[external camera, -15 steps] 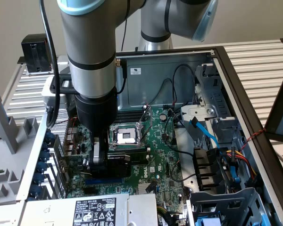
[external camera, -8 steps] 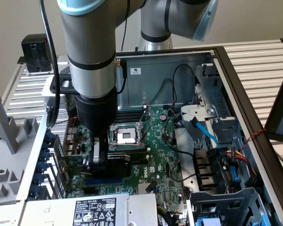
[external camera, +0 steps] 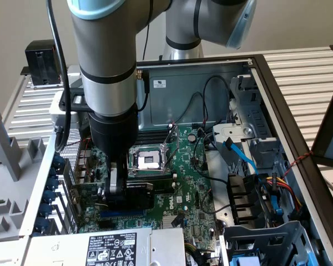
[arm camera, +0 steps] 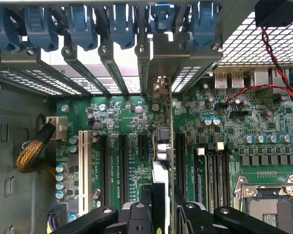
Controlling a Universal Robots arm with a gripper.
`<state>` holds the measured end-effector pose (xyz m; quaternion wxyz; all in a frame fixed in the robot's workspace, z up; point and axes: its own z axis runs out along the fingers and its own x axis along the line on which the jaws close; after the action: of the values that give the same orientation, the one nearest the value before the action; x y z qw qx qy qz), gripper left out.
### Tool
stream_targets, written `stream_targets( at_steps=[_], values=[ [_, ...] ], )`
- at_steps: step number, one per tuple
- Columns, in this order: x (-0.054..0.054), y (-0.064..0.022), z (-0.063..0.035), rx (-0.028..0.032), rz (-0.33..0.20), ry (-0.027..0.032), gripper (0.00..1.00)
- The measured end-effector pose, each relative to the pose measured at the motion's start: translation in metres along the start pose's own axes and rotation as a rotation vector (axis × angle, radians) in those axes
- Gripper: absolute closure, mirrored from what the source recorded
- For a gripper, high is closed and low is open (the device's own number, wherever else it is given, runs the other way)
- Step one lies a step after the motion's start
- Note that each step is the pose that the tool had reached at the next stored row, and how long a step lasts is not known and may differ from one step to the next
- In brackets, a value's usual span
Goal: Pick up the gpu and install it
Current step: 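Insert the gpu into the slot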
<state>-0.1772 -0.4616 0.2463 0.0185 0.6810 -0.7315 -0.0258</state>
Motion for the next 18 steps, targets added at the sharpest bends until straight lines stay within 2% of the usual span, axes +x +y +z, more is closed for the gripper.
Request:
stream_targets(
  at_steps=[18],
  values=[
    [0.0,0.0006,0.0002,0.0,0.0,-0.0004,0.73]
  ],
)
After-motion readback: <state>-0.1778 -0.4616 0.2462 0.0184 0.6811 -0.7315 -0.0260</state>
